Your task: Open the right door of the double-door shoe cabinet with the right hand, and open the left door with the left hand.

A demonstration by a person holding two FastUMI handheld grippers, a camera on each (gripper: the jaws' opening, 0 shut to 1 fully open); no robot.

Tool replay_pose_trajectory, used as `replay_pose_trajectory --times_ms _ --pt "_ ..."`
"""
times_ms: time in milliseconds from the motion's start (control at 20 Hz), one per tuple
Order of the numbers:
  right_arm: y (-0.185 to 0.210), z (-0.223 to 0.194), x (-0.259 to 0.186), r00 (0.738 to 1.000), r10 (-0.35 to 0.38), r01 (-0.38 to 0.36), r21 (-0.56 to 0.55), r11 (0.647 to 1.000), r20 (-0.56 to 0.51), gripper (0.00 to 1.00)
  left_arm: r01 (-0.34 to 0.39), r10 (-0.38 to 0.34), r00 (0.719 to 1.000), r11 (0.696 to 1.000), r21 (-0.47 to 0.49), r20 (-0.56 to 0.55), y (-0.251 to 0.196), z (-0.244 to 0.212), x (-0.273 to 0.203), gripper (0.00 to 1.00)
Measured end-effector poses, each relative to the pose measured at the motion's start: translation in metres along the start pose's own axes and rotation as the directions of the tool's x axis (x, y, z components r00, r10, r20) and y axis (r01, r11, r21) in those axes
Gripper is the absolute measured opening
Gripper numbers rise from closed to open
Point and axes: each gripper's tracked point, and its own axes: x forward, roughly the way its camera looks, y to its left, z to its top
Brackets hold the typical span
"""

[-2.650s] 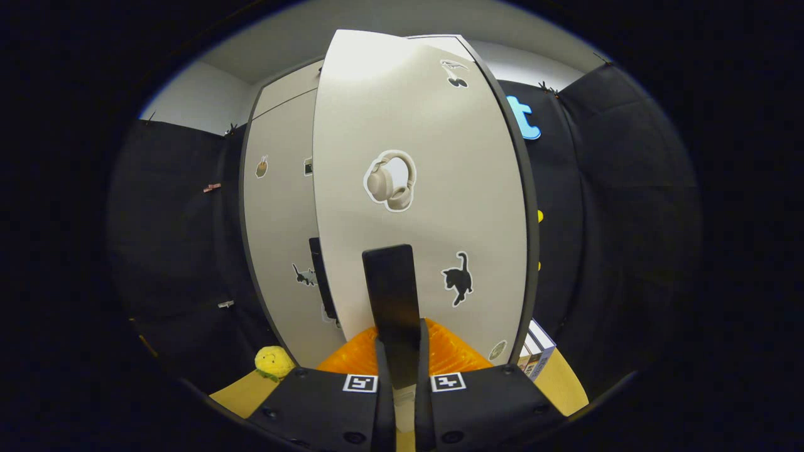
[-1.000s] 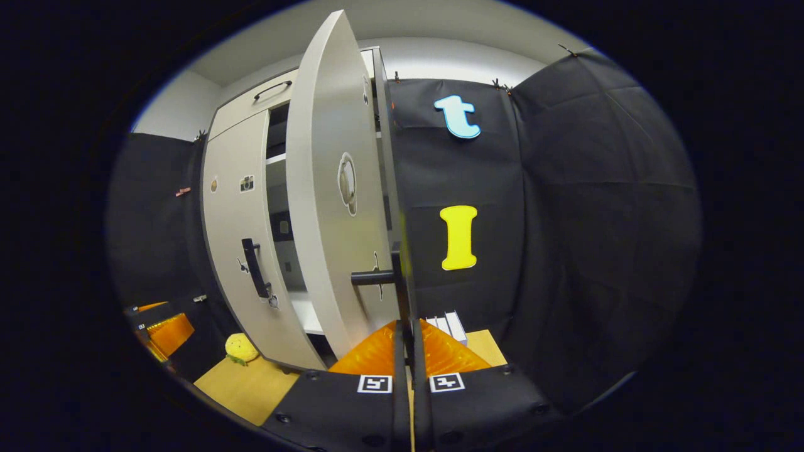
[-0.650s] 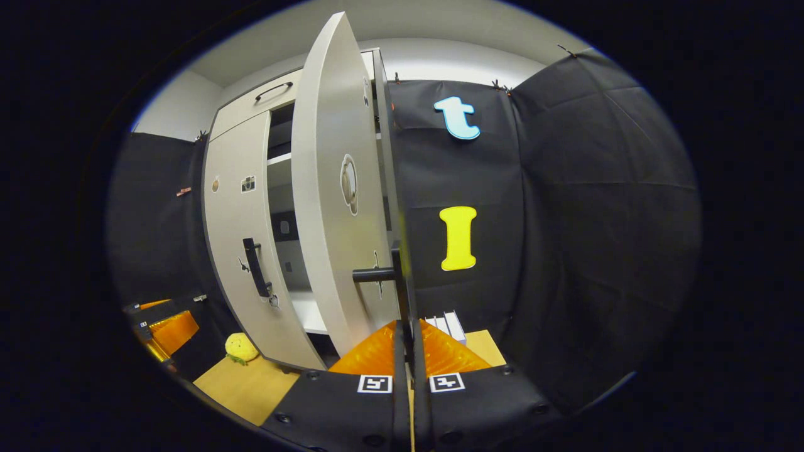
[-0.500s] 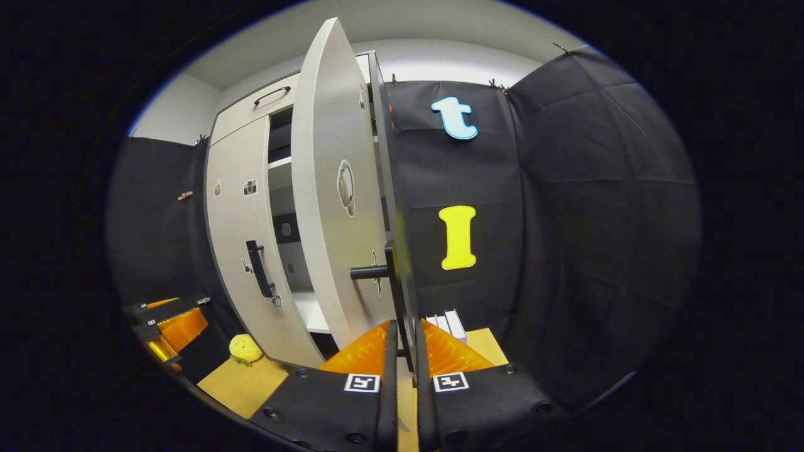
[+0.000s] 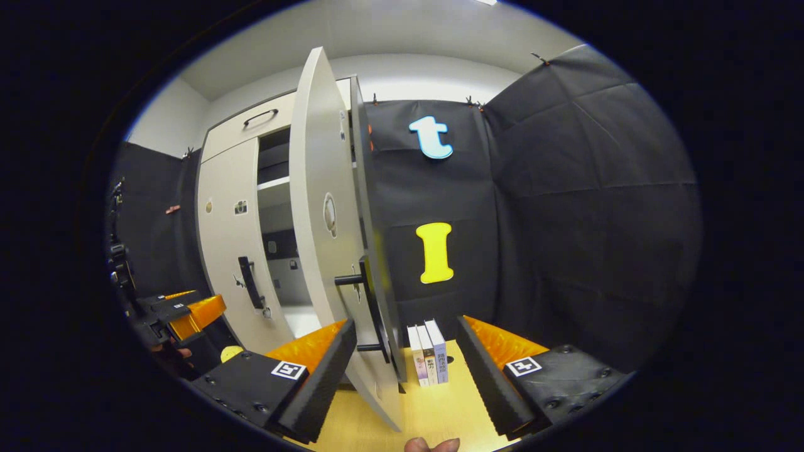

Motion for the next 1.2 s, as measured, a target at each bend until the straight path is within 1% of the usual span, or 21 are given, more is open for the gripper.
replay_pose_trajectory --times_ms 100,200,250,300,550,700,750,800,850,900,950,1000,1050,1100,1150,1200 --pt "-0.005 0.002 -0.003 1.0 -0.021 0.022 -0.015 1.0 0.014 0.98 -0.008 0.007 1.0 1.0 0.013 0.009 0.005 0.001 0.018 0.94" --pt "-0.014 0.005 -0.005 0.999 -0.031 0.033 -0.06 0.998 0.027 0.98 -0.018 0.018 1.0 1.0 0.017 0.004 0.013 -0.002 0.038 0.94" --pt "-0.019 0.007 -0.006 0.998 -0.043 0.046 -0.082 0.996 0.036 1.0 -0.025 0.026 1.0 1.0 0.018 -0.004 0.016 -0.005 0.048 0.94" --pt "-0.023 0.009 -0.007 0.998 -0.054 0.058 -0.094 0.994 0.044 0.98 -0.034 0.034 0.999 0.999 0.019 -0.009 0.021 -0.006 0.059 0.94" --pt "-0.026 0.0 -0.014 0.997 -0.08 0.079 -0.096 0.992 -0.003 0.98 -0.069 0.07 0.997 0.996 0.056 -0.016 0.041 -0.011 0.111 0.94" --pt "-0.025 0.003 -0.014 0.997 -0.079 0.08 -0.085 0.993 0.01 0.98 -0.077 0.079 0.997 0.993 0.09 -0.017 0.047 -0.016 0.133 0.93" --pt "-0.023 0.004 -0.013 0.997 -0.073 0.074 -0.081 0.994 0.016 0.98 -0.089 0.091 0.996 0.992 0.094 -0.012 0.051 -0.017 0.138 0.9" --pt "-0.023 0.004 -0.013 0.997 -0.071 0.073 -0.08 0.994 0.019 0.98 -0.098 0.099 0.995 0.991 0.088 -0.006 0.054 -0.018 0.144 0.9" --pt "-0.025 0.004 -0.012 0.997 -0.076 0.078 -0.082 0.994 0.021 0.98 -0.106 0.107 0.994 0.992 0.073 -0.008 0.055 -0.02 0.149 0.8" --pt "-0.027 0.005 -0.013 0.996 -0.083 0.085 -0.086 0.993 0.023 0.98 -0.11 0.111 0.994 0.992 0.058 -0.015 0.057 -0.022 0.153 0.77" --pt "-0.028 0.005 -0.013 0.996 -0.087 0.089 -0.088 0.992 0.023 0.98 -0.108 0.109 0.994 0.993 0.04 -0.024 0.058 -0.025 0.157 0.67" --pt "-0.029 0.005 -0.013 0.995 -0.092 0.094 -0.088 0.992 0.024 0.98 -0.104 0.105 0.994 0.994 0.027 -0.032 0.058 -0.026 0.16 0.7" --pt "-0.029 0.005 -0.013 0.995 -0.094 0.095 -0.086 0.992 0.023 0.98 -0.11 0.111 0.993 0.994 0.026 -0.037 0.061 -0.027 0.163 0.67" --pt "-0.029 0.004 -0.013 0.995 -0.094 0.095 -0.083 0.992 0.018 0.98 -0.12 0.121 0.992 0.992 0.031 -0.039 0.064 -0.027 0.166 0.67" --pt "-0.028 0.004 -0.013 0.996 -0.093 0.094 -0.082 0.992 0.015 0.98 -0.112 0.113 0.993 0.993 0.03 -0.043 0.064 -0.029 0.17 0.58" --pt "-0.029 0.004 -0.013 0.995 -0.095 0.096 -0.084 0.992 0.015 0.98 -0.103 0.104 0.993 0.994 0.018 -0.05 0.061 -0.029 0.173 0.54"
